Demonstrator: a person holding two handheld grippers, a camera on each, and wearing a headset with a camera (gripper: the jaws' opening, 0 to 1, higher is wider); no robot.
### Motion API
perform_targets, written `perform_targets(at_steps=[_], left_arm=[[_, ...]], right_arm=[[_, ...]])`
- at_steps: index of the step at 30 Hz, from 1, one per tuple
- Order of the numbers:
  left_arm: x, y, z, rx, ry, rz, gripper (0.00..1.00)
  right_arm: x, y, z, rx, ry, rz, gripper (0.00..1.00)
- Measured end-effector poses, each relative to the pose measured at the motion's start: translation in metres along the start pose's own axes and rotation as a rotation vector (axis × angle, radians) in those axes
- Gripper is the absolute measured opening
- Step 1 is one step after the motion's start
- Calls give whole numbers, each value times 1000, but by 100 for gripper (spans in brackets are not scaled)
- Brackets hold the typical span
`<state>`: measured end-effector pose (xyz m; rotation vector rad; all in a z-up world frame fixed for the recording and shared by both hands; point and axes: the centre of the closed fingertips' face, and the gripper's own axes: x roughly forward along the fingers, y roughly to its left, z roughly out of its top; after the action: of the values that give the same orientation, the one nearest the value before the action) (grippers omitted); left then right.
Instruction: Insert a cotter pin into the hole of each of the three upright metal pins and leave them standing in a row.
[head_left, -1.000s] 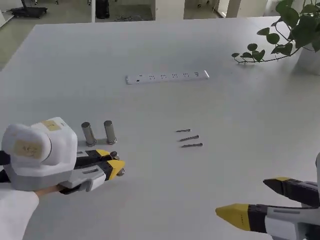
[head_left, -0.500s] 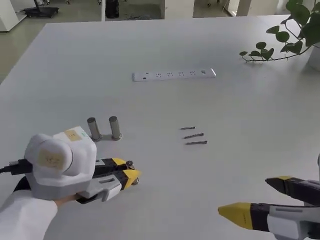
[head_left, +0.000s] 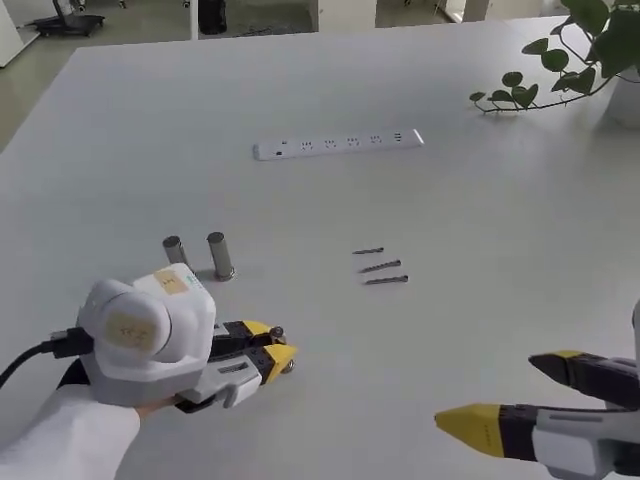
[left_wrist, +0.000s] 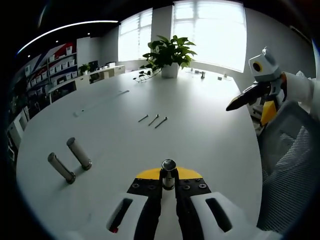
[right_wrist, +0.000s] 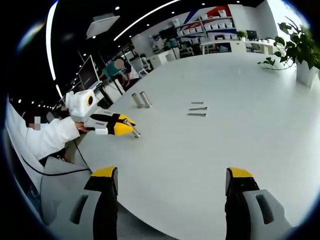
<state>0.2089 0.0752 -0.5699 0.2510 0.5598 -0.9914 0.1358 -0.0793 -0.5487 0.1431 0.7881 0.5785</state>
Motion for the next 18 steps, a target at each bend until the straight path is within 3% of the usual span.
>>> perform_targets(at_steps=[7, 18], left_arm=[[3, -3, -4, 29, 20, -2, 7], [4, -4, -8, -11, 12, 4, 7]], right_arm=[[0, -1, -2, 10, -3, -1, 87], [4, -1, -2, 7, -3, 11, 87]])
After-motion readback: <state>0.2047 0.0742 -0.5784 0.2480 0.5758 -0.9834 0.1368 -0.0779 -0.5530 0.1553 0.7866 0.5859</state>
